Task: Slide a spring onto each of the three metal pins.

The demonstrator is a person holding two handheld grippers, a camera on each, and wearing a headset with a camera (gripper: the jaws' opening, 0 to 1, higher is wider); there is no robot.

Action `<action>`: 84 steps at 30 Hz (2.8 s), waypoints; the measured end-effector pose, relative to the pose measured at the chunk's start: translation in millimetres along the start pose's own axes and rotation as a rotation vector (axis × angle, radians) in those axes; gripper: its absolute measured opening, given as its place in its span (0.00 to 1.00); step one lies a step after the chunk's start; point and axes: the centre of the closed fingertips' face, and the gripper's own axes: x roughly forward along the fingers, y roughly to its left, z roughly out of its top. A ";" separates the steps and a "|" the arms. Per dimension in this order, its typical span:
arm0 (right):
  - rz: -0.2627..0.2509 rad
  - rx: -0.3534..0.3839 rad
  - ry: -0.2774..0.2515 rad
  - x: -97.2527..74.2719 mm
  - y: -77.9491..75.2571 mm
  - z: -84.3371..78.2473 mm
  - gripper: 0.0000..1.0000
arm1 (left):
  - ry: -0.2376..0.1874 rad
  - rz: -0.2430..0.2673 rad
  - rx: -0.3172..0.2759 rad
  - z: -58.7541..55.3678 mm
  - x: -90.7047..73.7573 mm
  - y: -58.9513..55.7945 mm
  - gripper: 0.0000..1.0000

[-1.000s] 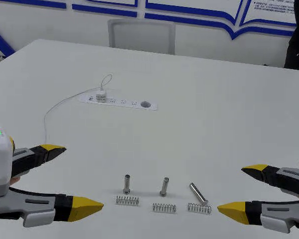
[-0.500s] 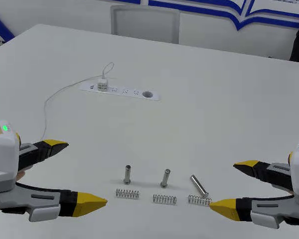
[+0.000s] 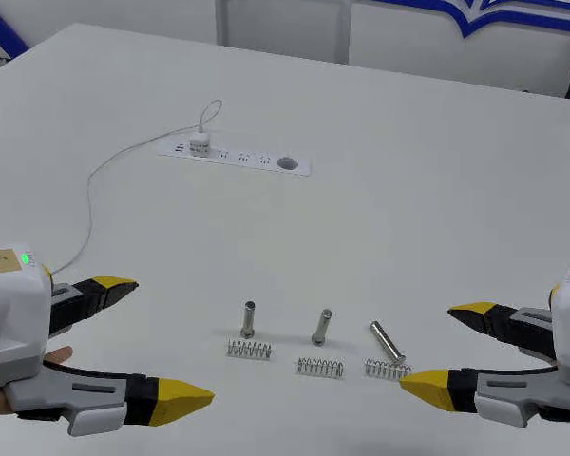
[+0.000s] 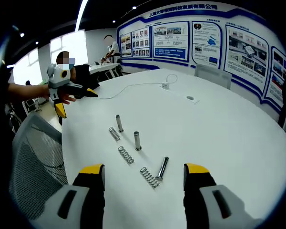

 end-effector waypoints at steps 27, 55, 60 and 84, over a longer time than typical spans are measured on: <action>-0.031 0.063 0.002 39.1 -6.5 -3.9 0.57 | -0.030 -0.005 -0.024 2.1 10.0 -4.1 0.91; -0.099 0.196 0.099 76.4 -42.8 -33.8 0.38 | -0.043 0.071 -0.029 1.5 2.7 15.4 0.93; -0.108 0.171 0.122 83.9 -44.8 -37.4 0.33 | -0.034 0.071 -0.031 -1.7 1.7 15.3 0.92; -0.179 0.140 0.154 96.0 -53.4 -43.5 0.16 | -0.023 0.080 -0.044 -5.2 1.9 19.0 0.91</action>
